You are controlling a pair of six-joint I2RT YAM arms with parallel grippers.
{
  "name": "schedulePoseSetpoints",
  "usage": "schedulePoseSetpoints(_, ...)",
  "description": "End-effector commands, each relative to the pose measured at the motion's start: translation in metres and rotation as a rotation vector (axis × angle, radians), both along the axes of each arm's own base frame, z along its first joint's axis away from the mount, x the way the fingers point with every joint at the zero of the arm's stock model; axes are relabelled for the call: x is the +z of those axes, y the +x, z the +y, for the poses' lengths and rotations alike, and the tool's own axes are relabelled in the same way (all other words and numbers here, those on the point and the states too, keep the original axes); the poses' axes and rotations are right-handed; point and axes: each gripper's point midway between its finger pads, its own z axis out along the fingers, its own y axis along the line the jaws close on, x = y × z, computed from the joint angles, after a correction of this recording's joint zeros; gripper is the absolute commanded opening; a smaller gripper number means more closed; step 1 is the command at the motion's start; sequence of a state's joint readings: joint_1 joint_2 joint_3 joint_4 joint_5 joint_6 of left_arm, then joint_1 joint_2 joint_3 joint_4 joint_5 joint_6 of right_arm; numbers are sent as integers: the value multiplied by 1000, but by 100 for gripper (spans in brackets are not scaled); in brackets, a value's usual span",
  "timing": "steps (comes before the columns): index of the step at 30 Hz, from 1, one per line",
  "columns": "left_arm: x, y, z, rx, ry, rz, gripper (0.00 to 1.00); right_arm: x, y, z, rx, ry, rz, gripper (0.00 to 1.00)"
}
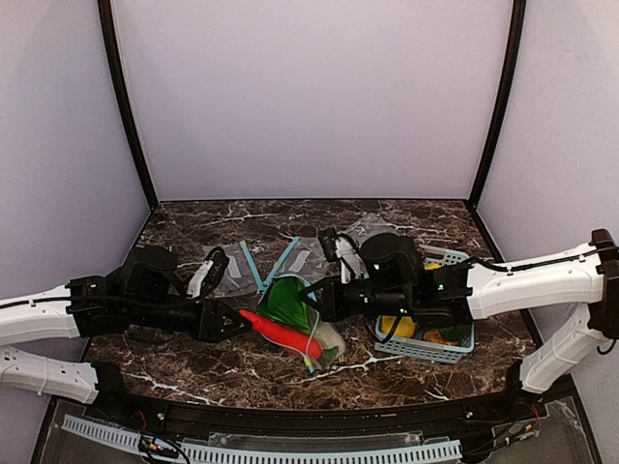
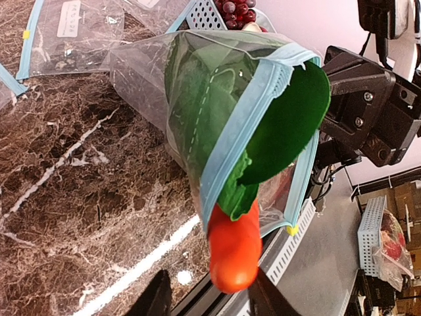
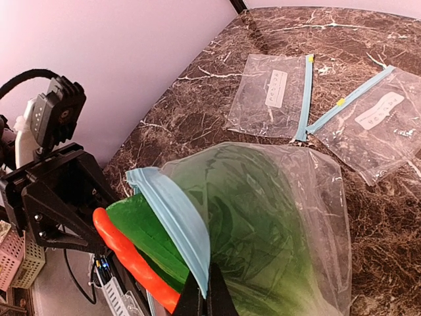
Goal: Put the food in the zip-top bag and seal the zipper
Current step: Adjust the fake vegetable in the zipper food storage bag.
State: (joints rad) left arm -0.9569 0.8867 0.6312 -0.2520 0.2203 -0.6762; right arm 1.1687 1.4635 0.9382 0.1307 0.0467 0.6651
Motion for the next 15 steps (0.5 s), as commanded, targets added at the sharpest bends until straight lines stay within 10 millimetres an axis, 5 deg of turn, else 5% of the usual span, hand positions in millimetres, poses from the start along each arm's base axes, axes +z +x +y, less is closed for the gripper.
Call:
schedulePoseSetpoints(1, -5, 5, -7, -9, -16, 8, 35, 16, -4, 1, 27, 71, -1, 0)
schedulePoseSetpoints(15, 1, 19, -28, -39, -63, -22, 14, 14, -11, 5, 76, 90, 18, 0)
